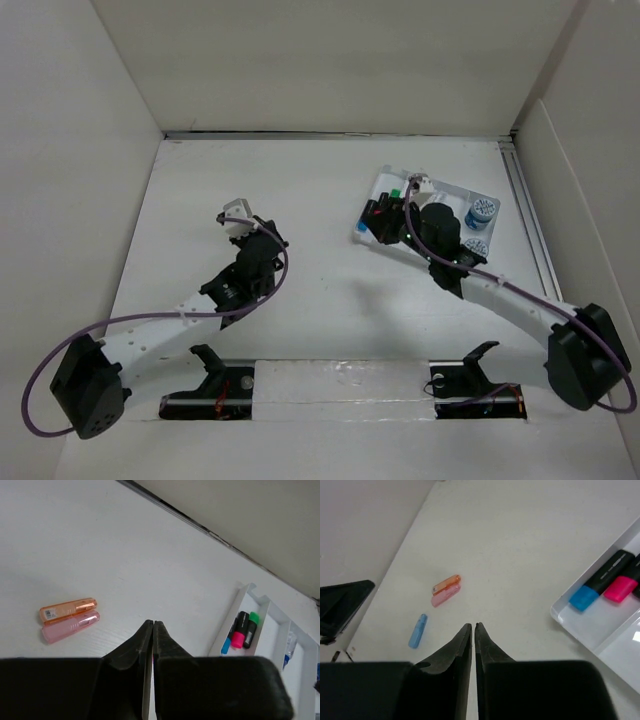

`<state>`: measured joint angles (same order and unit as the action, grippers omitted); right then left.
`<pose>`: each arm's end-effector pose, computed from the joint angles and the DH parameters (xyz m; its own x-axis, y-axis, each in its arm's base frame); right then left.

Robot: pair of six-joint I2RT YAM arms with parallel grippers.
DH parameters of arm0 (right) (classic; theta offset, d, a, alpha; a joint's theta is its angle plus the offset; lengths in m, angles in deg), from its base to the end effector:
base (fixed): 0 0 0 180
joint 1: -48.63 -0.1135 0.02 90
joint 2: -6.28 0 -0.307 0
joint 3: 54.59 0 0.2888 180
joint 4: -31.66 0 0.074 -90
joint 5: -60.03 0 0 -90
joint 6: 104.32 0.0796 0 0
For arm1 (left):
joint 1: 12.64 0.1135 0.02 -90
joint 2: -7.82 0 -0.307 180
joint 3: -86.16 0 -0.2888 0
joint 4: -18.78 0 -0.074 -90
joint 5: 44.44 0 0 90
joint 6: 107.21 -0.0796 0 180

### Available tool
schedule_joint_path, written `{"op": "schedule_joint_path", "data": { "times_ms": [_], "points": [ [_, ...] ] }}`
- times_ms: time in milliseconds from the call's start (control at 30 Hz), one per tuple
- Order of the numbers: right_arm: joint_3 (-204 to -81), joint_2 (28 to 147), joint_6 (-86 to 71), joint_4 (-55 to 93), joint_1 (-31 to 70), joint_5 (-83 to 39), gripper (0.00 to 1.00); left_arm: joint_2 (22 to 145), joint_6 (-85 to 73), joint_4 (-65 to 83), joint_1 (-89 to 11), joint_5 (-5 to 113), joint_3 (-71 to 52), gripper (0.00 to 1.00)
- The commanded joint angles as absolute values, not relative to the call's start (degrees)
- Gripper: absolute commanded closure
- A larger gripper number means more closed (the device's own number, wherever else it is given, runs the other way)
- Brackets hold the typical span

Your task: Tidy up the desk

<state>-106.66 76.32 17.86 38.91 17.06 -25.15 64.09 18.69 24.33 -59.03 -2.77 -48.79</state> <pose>0.2867 0.1840 0.2844 -0.4494 0.3467 -0.8233 -0.4167 0.7338 0.5365 0.2218 -0.1466 0.3001 -0.0368 -0.5265 -0.8494 -0.0653 0.8494 -0.5237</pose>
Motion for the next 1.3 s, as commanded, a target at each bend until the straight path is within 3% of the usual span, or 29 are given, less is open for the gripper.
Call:
{"op": "schedule_joint_path", "data": {
  "times_ms": [0, 33, 100, 133, 233, 433, 533, 767, 1067, 1267],
  "points": [
    [-106.0, 69.9, 13.6, 36.9, 15.9, -28.9, 0.86, 66.7, 21.2, 21.9, -58.7, -2.5, -43.8, 1.0],
    [-106.0, 69.0, 13.3, 36.4, 15.9, -28.4, 0.72, 67.3, 22.3, 20.3, -58.7, -2.6, -43.3, 0.91],
    [-104.9, 68.1, 13.5, 36.9, 14.0, -27.5, 0.58, 68.7, 27.2, 13.3, -58.2, -3.7, -41.7, 0.74],
    [-104.4, 68.1, 13.8, 38.6, 13.4, -27.2, 0.49, 69.1, 29.6, 10.1, -58.2, -4.4, -41.3, 0.55],
    [-103.2, 68.9, 14.8, 39.7, 12.2, -26.3, 0.45, 68.9, 34.5, 1.8, -57.0, -3.7, -41.7, 0.36],
    [-103.0, 66.1, 14.7, 38.7, 11.7, -26.8, 0.45, 67.8, 41.9, -11.0, -55.3, 1.1, -44.1, 0.38],
    [-102.7, 65.6, 14.5, 39.1, 11.2, -28.0, 0.45, 68.0, 42.9, -12.4, -51.9, 7.1, -46.3, 0.47],
    [-103.3, 65.6, 14.1, 38.1, 11.2, -28.6, 0.45, 67.5, 35.4, -7.0, -37.9, 21.3, -52.5, 0.54],
    [-104.5, 67.2, 13.3, 37.2, 9.4, -29.4, 0.45, 75.0, 35.5, -9.0, -37.9, 21.3, -51.6, 0.56],
    [-104.7, 67.4, 12.7, 37.1, 8.9, -31.5, 0.45, 72.2, 40.1, -12.8, -37.9, 16.4, -51.1, 0.55]
  ]
}}
